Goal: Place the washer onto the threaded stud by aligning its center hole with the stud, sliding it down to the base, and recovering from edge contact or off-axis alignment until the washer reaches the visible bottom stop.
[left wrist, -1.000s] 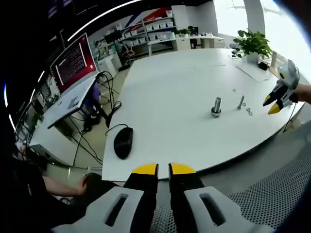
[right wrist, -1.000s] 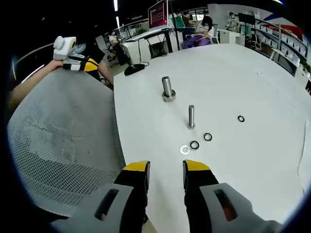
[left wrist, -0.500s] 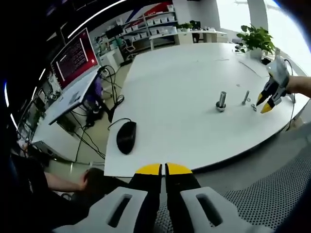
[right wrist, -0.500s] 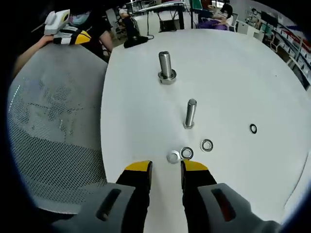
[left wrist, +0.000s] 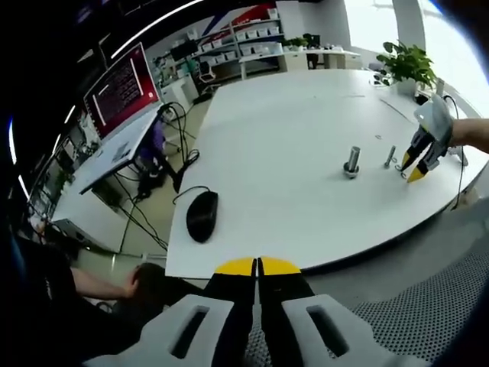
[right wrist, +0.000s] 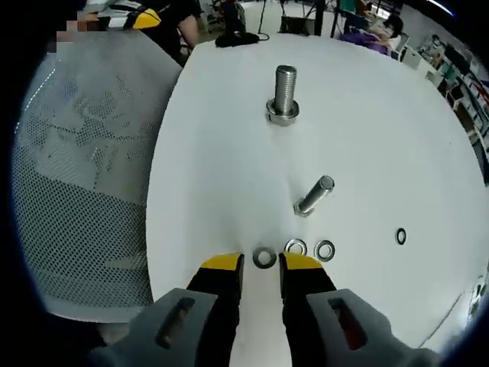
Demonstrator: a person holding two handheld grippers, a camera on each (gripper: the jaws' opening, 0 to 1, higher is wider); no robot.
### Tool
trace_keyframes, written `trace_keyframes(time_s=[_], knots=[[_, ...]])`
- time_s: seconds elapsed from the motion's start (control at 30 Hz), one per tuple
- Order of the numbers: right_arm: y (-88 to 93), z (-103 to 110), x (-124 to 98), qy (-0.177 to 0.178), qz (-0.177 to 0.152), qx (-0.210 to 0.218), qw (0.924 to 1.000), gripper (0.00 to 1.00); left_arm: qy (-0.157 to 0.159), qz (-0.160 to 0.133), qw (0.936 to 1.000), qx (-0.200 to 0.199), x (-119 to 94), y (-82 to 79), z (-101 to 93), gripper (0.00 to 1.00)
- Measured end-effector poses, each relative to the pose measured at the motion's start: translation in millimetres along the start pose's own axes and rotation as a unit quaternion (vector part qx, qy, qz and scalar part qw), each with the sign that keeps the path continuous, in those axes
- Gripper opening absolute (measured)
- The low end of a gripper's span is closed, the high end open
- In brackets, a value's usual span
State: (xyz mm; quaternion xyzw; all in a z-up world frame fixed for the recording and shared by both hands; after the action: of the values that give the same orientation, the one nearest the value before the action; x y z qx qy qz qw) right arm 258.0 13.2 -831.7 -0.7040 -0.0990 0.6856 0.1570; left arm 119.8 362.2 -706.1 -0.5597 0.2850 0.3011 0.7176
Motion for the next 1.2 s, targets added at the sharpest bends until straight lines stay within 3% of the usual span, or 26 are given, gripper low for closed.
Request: trace_keyframes(time_s=[0.1, 0.3, 0.6, 0.7, 1.03, 1.2], knots=[[-1.4, -0.6, 0.6, -0.004, 0.008, 0.001, 1.0, 0.22, -0.001, -0.002, 1.0, 0.0, -0.7, -0.3, -0.7, 0.0], [-4.0, -1.4, 0.5, -0.018, 0.042, -0.044, 0.998, 0.2, 0.003, 0.001, 1.0, 0.009, -0.8, 0.5, -2.5, 0.0], [-5.6, -0.9, 1.4, -0.023, 0.059, -0.077, 0.995, 0.19, 0.001, 0.005, 1.0, 0.007, -0.9, 1.1, -2.2, 0.0], [-5.1, -0.4, 1.5, -0.023, 0.06, -0.095, 0.9934, 0.15, 0.001, 0.002, 1.0, 0.005, -1.0, 0.3, -1.9, 0.0], [-3.1, -1.3, 0.6, -0.022, 0.045, -0.081, 0.9955, 0.14, 0.0, -0.002, 1.0, 0.002, -1.9, -1.1, -1.6, 0.0], [-2.5, -2.4, 0.0, -0.022, 0.027, -0.051, 0.9981, 0.14, 0.003, 0.001, 0.9999, 0.012, -0.9, 0.0, -2.3, 0.0]])
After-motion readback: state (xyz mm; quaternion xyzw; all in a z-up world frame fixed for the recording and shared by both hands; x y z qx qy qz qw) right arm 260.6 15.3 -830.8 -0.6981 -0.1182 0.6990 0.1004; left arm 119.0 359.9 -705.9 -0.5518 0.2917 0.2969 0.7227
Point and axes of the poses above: the point that each gripper's makers call its tool centre point, and the gripper's own axes: x roughly forward along the fingers, z roughly to its left, y roughly out of its underside, the point moved 4 cm from there along -x, roughly backward along the fingers
